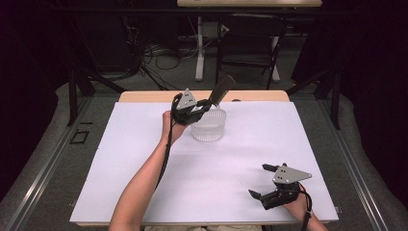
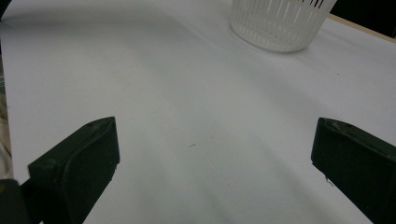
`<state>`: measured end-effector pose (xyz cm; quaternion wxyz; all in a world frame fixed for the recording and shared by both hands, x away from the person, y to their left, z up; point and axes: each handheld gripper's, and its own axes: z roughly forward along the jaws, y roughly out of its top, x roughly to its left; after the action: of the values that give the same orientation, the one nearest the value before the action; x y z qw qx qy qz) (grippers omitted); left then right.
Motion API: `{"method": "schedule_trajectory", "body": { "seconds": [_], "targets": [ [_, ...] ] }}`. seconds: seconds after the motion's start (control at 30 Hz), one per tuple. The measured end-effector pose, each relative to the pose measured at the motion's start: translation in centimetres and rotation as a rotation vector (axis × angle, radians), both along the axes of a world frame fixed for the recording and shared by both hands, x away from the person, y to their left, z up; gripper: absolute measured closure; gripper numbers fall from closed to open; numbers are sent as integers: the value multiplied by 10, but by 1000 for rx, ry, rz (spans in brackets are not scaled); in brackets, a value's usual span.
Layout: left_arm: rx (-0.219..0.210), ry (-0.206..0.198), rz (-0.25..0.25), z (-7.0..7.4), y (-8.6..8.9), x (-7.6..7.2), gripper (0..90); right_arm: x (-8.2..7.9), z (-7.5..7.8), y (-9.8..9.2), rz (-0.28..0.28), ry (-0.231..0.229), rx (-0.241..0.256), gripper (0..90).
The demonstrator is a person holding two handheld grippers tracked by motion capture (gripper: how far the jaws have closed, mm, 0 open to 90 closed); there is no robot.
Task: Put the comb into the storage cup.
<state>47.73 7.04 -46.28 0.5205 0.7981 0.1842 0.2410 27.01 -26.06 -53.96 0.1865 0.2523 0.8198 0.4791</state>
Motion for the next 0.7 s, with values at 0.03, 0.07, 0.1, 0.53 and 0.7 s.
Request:
{"method": "schedule_trajectory", "body": {
  "seconds": [0.03,0.07,0.1,0.53,0.7],
  "targets": [
    [3,2,-1,0,0,0,723,0,0,0,1,-1,0,9],
    [6,0,2,-1,-1,0,723,0,0,0,0,-1,-1,10],
    [9,0,0,-1,-1,1,723,0,0,0,1,-3,-1,9],
    [55,11,-9,-6,-3,3,723,0,0,0,0,-4,0,10],
    [74,18,-20,-8,-5,3,723,0,0,0,-1,-2,-1,10]
  ]
}}
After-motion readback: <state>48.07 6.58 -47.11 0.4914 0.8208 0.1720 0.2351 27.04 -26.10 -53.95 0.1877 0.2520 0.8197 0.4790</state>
